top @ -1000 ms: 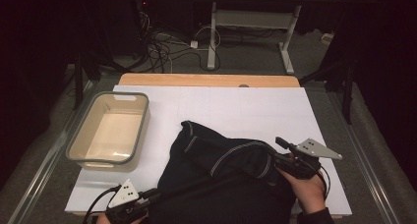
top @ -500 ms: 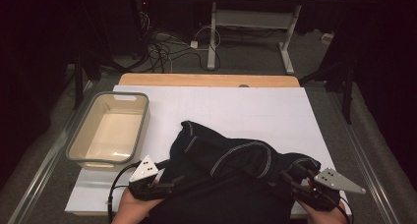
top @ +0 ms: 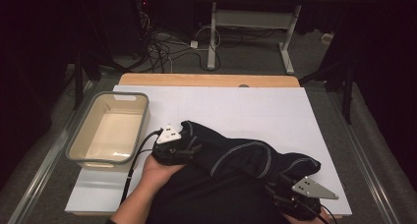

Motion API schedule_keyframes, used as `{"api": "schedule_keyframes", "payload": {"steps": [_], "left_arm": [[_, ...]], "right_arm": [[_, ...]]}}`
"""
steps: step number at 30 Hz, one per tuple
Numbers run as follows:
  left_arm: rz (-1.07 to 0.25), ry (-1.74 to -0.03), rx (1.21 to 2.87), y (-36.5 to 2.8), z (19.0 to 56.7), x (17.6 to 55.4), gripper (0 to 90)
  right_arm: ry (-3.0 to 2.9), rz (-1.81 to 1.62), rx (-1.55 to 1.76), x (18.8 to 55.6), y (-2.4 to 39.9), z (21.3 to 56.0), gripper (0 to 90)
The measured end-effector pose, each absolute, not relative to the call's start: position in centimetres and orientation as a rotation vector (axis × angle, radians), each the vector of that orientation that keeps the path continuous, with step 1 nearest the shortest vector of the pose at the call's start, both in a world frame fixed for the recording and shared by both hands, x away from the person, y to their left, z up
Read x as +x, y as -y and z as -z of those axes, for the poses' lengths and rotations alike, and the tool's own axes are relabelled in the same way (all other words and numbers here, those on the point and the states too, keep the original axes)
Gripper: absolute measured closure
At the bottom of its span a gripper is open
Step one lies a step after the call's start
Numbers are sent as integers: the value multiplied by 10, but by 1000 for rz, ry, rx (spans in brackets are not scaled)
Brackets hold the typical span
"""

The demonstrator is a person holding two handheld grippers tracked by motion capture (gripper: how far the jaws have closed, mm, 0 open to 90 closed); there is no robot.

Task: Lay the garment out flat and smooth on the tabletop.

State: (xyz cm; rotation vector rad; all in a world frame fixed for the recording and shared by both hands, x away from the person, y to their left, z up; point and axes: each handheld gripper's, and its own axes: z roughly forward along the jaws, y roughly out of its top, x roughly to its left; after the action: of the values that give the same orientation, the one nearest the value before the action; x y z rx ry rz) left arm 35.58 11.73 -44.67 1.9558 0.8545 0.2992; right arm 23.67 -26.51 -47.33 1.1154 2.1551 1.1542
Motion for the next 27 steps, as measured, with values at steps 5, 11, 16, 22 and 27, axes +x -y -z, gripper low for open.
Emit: {"api": "schedule_keyframes", "payload": {"steps": [5,11,16,22,27], "left_arm": [[-241,-876,2032,-105,456,367,610],[-322,-783,1952,-114,440,338,725],[-388,-705,1825,-134,411,307,721],[-390,-741,1813,-138,410,317,720],[-299,-864,1878,-116,437,363,720]], "right_arm": [[-2157,-1147,1118,244,265,480,662],[-2010,-1207,1071,237,284,457,834],[-1830,-1268,1038,218,307,419,838],[-1768,-1342,1014,222,309,397,838],[-1907,-1265,1095,290,293,424,838]]}}
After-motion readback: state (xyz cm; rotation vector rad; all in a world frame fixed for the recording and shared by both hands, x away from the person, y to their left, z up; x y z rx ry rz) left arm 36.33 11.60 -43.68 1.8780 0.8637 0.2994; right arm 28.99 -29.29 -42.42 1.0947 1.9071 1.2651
